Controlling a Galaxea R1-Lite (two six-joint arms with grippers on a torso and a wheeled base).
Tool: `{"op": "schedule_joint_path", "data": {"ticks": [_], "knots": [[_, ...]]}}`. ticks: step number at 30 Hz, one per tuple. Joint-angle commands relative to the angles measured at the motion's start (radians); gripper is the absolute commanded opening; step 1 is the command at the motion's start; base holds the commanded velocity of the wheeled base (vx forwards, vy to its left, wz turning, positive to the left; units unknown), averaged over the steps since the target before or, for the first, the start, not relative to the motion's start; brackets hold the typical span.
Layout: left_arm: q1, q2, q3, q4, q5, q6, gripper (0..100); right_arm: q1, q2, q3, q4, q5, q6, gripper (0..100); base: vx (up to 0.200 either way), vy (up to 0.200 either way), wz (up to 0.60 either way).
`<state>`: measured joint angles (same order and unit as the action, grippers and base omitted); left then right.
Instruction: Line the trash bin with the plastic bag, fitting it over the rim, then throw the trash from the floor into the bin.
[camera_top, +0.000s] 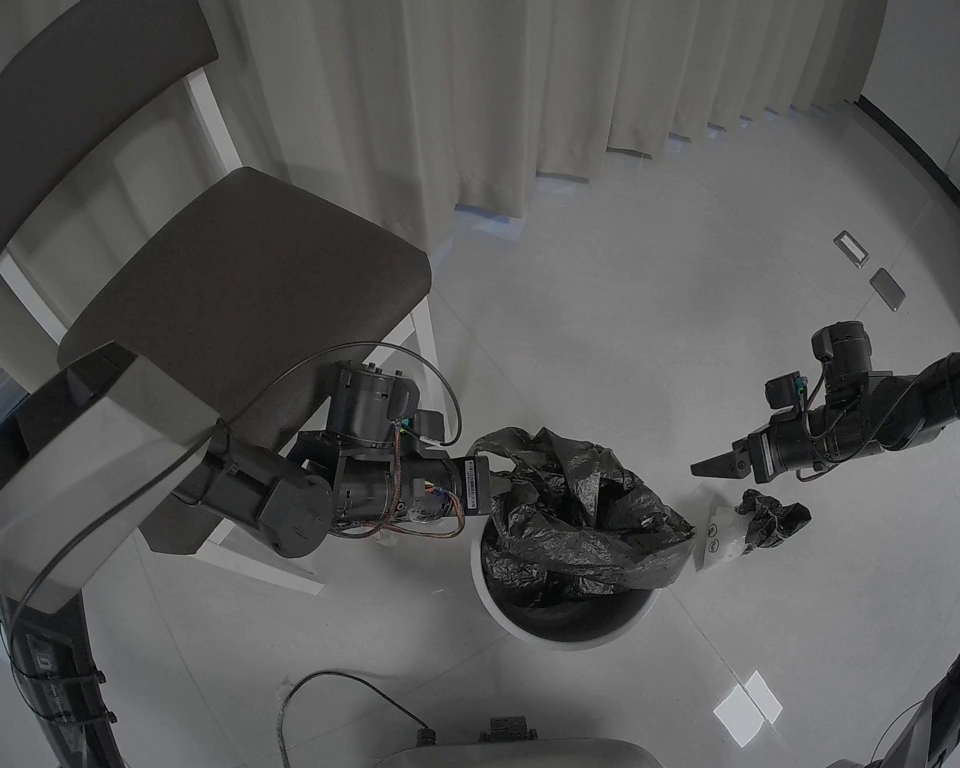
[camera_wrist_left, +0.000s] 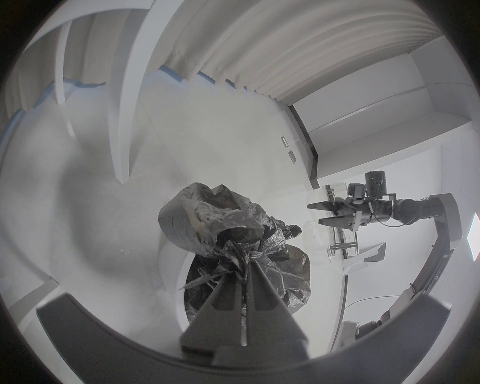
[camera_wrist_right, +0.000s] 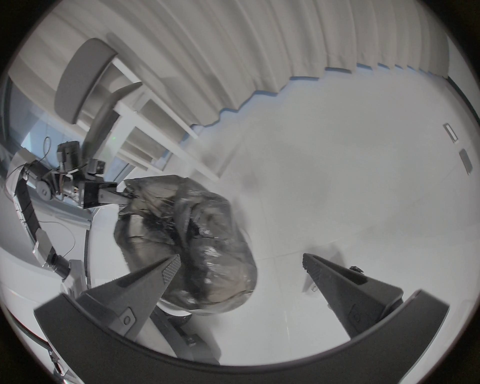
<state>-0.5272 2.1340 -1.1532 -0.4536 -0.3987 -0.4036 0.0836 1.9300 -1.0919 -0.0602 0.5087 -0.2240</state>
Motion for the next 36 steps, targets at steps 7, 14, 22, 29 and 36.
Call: {"op": "schedule_joint_path", "data": {"ticks": [7, 14, 22, 29, 36], "knots": [[-0.005, -0.055, 0.029, 0.001, 0.001, 0.002, 0, 0.232, -0.080, 0.076, 0.011, 0.022, -0.064, 100, 0.000, 0.000, 0.00], [-0.007, -0.066, 0.033, 0.001, 0.001, 0.002, 0, 0.240, -0.062, 0.150, 0.011, 0.022, -0.153, 100, 0.000, 0.000, 0.00], [-0.022, -0.123, 0.112, 0.000, 0.001, 0.002, 0, 0.294, -0.031, 0.158, 0.008, 0.045, -0.153, 100, 0.000, 0.000, 0.00], [-0.046, -0.151, 0.228, -0.005, 0.011, 0.005, 0, 0.312, -0.023, 0.144, 0.005, 0.045, -0.152, 100, 0.000, 0.000, 0.00], [-0.057, -0.137, 0.239, -0.023, 0.009, 0.031, 0, 0.309, -0.029, 0.150, 0.008, 0.045, -0.152, 100, 0.000, 0.000, 0.00]]}}
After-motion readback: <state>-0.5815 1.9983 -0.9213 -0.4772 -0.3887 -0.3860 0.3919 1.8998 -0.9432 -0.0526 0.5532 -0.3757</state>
